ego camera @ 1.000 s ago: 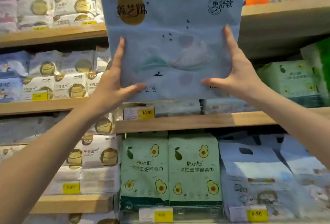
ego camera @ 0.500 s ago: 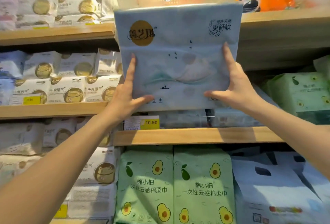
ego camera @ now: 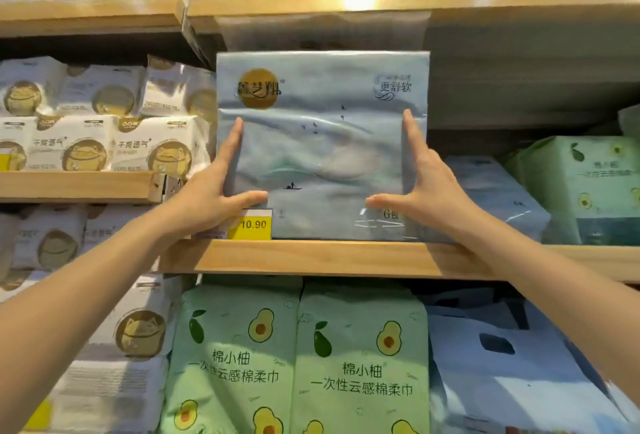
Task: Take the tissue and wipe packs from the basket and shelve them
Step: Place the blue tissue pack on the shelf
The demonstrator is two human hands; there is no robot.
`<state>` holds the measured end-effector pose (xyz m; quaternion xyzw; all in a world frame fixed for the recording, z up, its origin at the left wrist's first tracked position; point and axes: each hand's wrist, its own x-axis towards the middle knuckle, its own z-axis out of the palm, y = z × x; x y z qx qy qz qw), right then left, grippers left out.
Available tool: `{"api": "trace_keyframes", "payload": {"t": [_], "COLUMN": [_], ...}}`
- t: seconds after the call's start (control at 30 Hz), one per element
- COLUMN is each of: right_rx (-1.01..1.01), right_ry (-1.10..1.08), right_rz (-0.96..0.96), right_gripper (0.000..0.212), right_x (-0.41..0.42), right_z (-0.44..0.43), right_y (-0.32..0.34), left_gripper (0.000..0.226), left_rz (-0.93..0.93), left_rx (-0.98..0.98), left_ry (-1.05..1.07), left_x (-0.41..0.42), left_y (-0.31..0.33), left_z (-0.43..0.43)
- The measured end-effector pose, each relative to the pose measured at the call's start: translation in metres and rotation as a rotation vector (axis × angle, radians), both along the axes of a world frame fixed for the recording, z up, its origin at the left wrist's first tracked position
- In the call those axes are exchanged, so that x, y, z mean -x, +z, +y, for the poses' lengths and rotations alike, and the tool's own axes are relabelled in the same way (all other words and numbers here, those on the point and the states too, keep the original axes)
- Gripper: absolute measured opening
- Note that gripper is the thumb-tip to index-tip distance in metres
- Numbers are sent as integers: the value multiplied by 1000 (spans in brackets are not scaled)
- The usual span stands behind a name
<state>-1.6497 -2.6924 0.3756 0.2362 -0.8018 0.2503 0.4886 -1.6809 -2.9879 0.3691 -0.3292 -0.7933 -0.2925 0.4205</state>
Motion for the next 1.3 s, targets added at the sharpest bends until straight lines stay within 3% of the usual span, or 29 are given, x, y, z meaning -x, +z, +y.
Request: {"api": "trace_keyframes", "payload": {"t": [0.27, 0.53, 1.0, 1.3], "right_rx": [-87, -183, -125, -138], "right_ry": [-62, -265, -307, -348], "right_rz": [-267, -418, -455, -450], "right_gripper": [119, 122, 128, 126], "right_x": [4, 8, 25, 29], "right_z": [6, 1, -8, -9], "right_y": [17, 31, 33, 32], "left_gripper": [102, 109, 112, 111], "left_rz": [-140, -236, -348, -279], "left_rx": [35, 86, 92, 61], "left_ry": [157, 308, 549, 538], "left_x": [7, 1, 19, 29], "left_y": [16, 27, 39, 33], "left_z": [3, 13, 25, 23]}}
